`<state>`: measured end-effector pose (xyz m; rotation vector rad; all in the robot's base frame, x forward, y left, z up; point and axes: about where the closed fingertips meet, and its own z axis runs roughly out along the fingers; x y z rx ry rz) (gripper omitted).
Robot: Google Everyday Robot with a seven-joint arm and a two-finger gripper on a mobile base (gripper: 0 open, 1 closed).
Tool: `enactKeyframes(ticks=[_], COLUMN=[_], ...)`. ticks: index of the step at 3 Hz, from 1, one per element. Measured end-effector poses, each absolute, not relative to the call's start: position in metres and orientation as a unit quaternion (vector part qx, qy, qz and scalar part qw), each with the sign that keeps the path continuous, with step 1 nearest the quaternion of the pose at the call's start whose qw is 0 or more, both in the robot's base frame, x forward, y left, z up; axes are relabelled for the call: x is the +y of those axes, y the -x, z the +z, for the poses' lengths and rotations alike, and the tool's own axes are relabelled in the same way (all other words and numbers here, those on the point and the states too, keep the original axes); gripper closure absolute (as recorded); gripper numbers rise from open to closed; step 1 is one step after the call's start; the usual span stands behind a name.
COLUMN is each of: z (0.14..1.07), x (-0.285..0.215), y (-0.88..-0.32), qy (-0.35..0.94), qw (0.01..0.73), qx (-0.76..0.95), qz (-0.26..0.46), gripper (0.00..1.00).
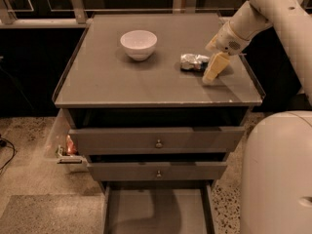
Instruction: Place redbull can into bottom drawer
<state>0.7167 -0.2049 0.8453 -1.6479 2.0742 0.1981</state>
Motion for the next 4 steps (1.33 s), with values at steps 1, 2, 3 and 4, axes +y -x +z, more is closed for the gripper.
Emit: enactKeyframes(ticks=[1,2,3,4], z=[0.8453,0.8453,0.8452,0.8452], x=[-0.2049,-0.2049,-0.2049,-0.2049], y=[-0.7167,-0.7167,-0.7167,-0.7167], qy=[0.602,0.602,0.602,0.602], qw=[0.240,0.240,0.240,0.240], qx=[0.758,0.758,0.758,0.758], qz=[0.072,0.072,0.072,0.072], gripper=[0.42,0.65,0.88,1.00])
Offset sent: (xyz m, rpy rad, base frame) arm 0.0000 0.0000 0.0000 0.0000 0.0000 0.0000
